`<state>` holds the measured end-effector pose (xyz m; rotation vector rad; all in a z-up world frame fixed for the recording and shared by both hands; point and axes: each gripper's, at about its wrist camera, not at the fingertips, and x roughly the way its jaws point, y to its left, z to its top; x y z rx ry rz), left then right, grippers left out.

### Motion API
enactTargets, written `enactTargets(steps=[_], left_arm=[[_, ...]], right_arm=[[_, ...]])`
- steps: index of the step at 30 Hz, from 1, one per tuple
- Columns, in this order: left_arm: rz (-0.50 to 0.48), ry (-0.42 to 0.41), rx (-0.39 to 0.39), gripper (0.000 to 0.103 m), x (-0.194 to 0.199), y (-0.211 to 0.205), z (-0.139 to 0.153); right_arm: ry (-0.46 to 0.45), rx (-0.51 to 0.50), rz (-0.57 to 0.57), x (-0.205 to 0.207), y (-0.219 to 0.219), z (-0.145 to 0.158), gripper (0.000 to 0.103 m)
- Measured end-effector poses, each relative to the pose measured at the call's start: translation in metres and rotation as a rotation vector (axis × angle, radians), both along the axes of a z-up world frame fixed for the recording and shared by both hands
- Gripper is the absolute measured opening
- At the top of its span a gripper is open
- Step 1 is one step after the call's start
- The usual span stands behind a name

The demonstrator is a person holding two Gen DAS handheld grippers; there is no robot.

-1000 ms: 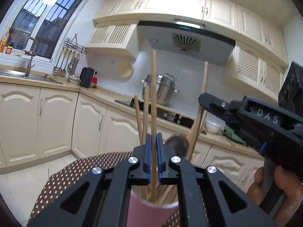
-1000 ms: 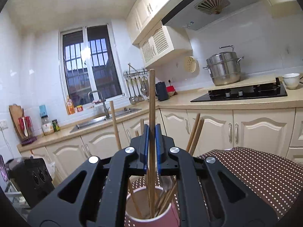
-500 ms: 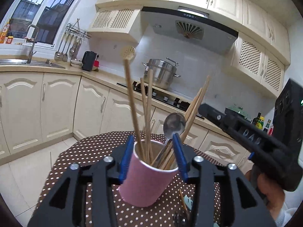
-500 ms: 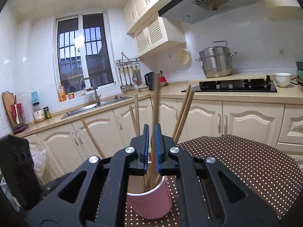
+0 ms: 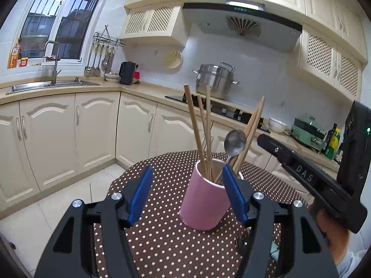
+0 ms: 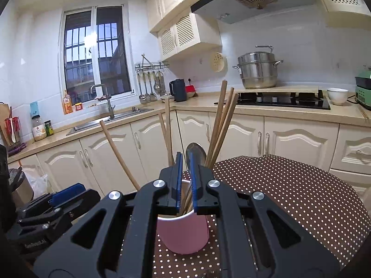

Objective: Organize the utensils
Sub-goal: 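Withdraw both grippers from the cup back over the table, then close the left gripper on the black-handled spork while the right grasps the pale blue knife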

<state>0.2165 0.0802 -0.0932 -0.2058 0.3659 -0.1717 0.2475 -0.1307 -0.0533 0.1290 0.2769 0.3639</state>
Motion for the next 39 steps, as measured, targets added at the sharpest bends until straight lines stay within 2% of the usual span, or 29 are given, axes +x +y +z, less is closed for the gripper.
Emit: enactTargets(steps=[4, 5, 6, 7, 12, 15, 19, 27, 30, 36, 39], left_arm=[[0.003, 0.014, -0.012, 0.063, -0.007, 0.004, 0.006], [0.003, 0.014, -0.013, 0.063, -0.009, 0.004, 0.007], [0.002, 0.015, -0.011, 0.064, -0.011, 0.005, 0.009], [0.003, 0.015, -0.01, 0.064, -0.013, 0.005, 0.01], [-0.002, 0.017, -0.007, 0.065, -0.022, 0.002, 0.015], [-0.005, 0.021, -0.005, 0.065, -0.026, 0.0, 0.019], [-0.017, 0.03, 0.006, 0.067, -0.032, -0.006, 0.022], [-0.075, 0.108, 0.064, 0.069, -0.037, -0.034, 0.017], [-0.125, 0.183, 0.082, 0.069, -0.032, -0.047, 0.009], [-0.239, 0.439, 0.093, 0.069, -0.007, -0.069, -0.022], [-0.256, 0.545, 0.118, 0.069, 0.002, -0.081, -0.04]], right_arm=[[0.002, -0.012, -0.015, -0.007, 0.001, 0.002, 0.011], [0.0, -0.011, -0.022, -0.009, 0.0, 0.003, 0.025], [-0.004, -0.006, -0.028, -0.011, -0.002, 0.004, 0.05], [-0.016, 0.004, -0.033, -0.014, -0.004, 0.005, 0.058], [-0.018, 0.009, -0.042, -0.022, -0.01, 0.01, 0.059], [-0.017, 0.02, -0.047, -0.026, -0.015, 0.012, 0.067], [-0.015, 0.024, -0.053, -0.035, -0.022, 0.016, 0.07], [0.017, 0.008, -0.073, -0.056, -0.05, 0.011, 0.071], [0.063, -0.008, -0.077, -0.06, -0.063, 0.002, 0.073], [0.192, -0.023, -0.089, -0.063, -0.088, -0.021, 0.074], [0.275, -0.022, -0.096, -0.063, -0.1, -0.038, 0.074]])
